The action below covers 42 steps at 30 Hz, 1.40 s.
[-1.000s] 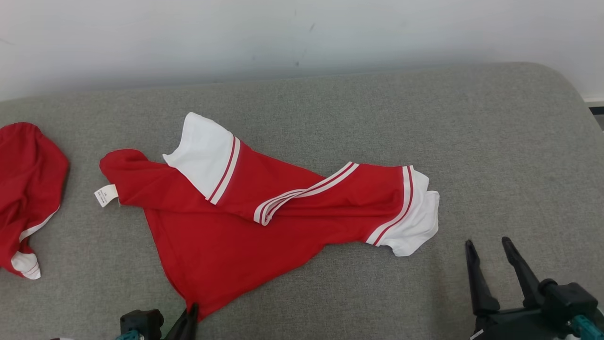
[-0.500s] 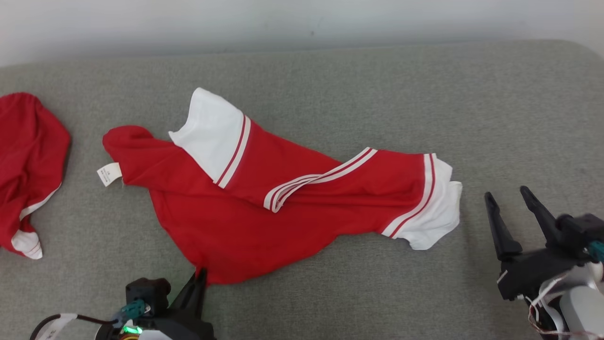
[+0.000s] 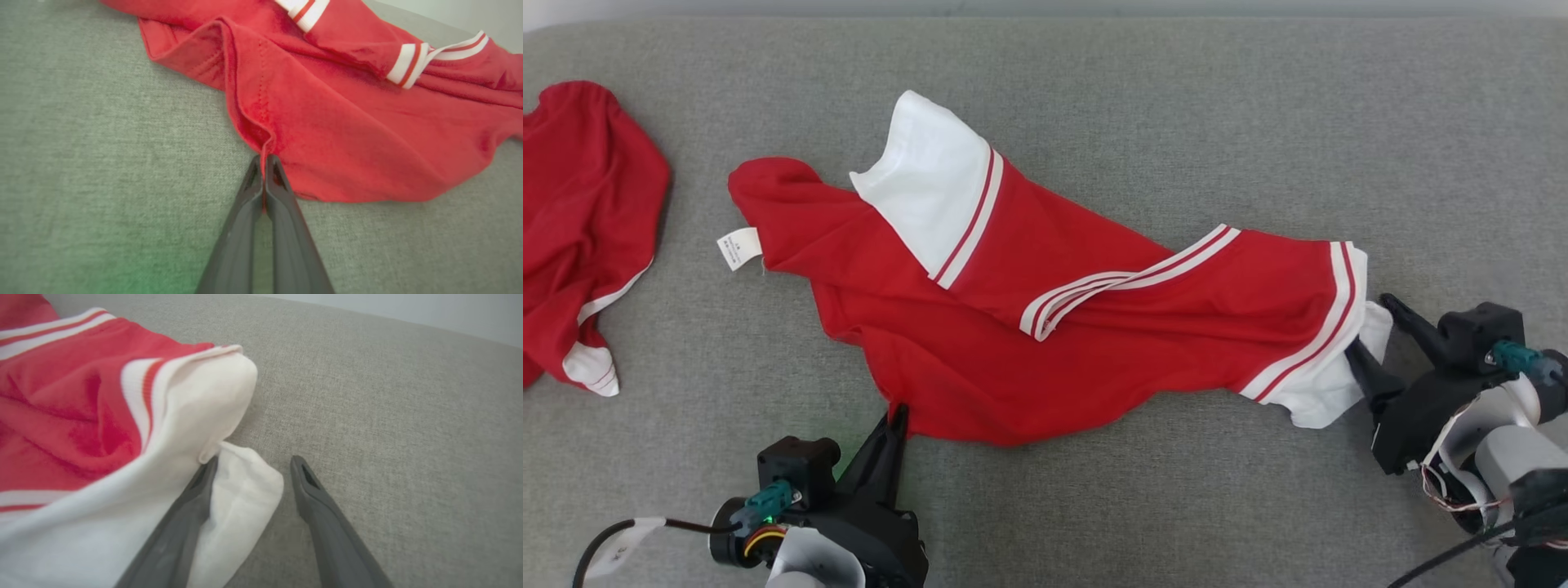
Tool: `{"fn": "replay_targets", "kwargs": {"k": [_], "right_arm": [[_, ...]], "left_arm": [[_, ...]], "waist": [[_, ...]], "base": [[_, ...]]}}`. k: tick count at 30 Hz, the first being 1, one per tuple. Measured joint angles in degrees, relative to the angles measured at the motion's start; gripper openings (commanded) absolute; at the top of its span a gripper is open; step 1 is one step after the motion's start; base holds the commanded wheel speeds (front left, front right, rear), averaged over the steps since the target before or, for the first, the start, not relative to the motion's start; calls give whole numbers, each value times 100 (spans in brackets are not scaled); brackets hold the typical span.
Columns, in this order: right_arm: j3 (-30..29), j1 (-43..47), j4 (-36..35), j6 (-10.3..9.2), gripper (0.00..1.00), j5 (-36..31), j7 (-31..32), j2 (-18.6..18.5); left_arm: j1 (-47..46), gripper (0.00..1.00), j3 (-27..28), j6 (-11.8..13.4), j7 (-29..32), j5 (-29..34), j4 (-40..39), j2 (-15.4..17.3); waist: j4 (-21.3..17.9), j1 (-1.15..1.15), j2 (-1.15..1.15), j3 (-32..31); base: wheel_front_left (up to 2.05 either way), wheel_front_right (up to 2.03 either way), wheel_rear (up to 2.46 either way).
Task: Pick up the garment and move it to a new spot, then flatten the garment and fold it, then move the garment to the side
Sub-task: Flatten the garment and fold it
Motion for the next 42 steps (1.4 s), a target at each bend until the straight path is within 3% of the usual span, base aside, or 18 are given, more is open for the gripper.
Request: {"fn": "replay_targets", "kwargs": {"k": [1,4,8,14,19,28,35,42], "right_arm": [[101,-70,48,0,0,88,15,-25],[358,-157,91,5,0,443,-37,-81],[221,57,5,5,0,780,-341,-162],[-631,480,-695,4,0,1006,-632,-136],[-1510,890,-1727,4,0,1225,-688,258],[-2577,782,-3314,4,0,778,-701,1033],[-2762,255,-4242,3,0,291,-334,1432],[-2819,-256,-4952,3,0,-88,73,1535]], "left_arm": [[-15,0,2,0,-24,0,-11,1],[-19,0,51,54,-124,0,-123,29],[46,0,142,133,-226,7,-491,105],[98,0,333,287,-155,119,-1424,431],[71,0,583,424,36,230,-2145,745],[-687,0,883,510,359,431,-3021,1113],[-1462,0,965,493,471,619,-3372,1206],[-1864,0,1060,556,525,738,-3809,1270]], "waist": [[22,0,0,18],[89,0,0,19],[100,0,1,-80],[31,0,0,-292],[-86,-1,0,-482],[-284,-1,0,-846],[-432,-1,0,-1039],[-528,-2,0,-1122]], "base": [[0,0,0],[0,0,0],[0,0,0],[0,0,0],[0,0,0],[0,0,0],[0,0,0],[0,0,0]]}}
